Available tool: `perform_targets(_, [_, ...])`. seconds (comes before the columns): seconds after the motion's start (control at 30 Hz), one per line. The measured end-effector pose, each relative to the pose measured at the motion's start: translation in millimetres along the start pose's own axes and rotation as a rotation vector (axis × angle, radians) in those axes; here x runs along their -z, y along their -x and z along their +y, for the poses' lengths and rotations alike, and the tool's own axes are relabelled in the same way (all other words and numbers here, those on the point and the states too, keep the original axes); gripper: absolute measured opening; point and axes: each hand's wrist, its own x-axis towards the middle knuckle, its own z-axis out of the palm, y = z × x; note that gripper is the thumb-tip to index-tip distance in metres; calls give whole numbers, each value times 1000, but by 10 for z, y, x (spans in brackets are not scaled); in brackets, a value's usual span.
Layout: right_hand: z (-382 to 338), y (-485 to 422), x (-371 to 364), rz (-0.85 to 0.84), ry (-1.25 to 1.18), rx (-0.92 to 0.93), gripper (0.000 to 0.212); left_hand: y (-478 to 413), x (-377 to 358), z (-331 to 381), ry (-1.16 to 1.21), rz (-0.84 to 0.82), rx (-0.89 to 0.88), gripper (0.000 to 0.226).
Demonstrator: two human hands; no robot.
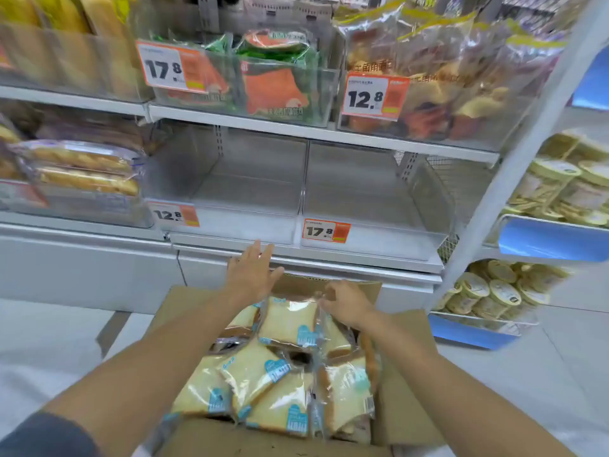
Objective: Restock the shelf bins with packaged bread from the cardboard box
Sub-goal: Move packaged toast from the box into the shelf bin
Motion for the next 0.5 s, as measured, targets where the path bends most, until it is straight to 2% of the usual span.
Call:
perform_targets(0.03, [13, -40, -87, -32, -62, -51, 35, 16, -49, -78, 17, -12, 26, 68])
perform_targets(0.13, [-12, -66, -382, -164, -62, -180, 44, 108, -254, -312, 93, -91, 102, 61])
perform_targets(0.2, [-62, -76, -549, -131, -144, -200, 37, 159, -427, -364, 214, -223, 174, 56])
perform_targets(0.3, [-169, -100, -629, 29, -461, -179, 22, 198, -608, -387, 576, -383, 321, 57])
perform_targets(0.37, [-256, -80, -567, 78, -707, -162, 19, 210, -655, -442, 872, -323, 421, 53])
perform_targets(0.43, [-319, -61, -466, 70, -857, -111, 18, 269, -561, -505, 1097, -316, 451, 47])
perform_targets(0.5, [-316, -56, -410, 6, -944, -67, 28, 325, -433, -605, 1245, -399, 468, 46])
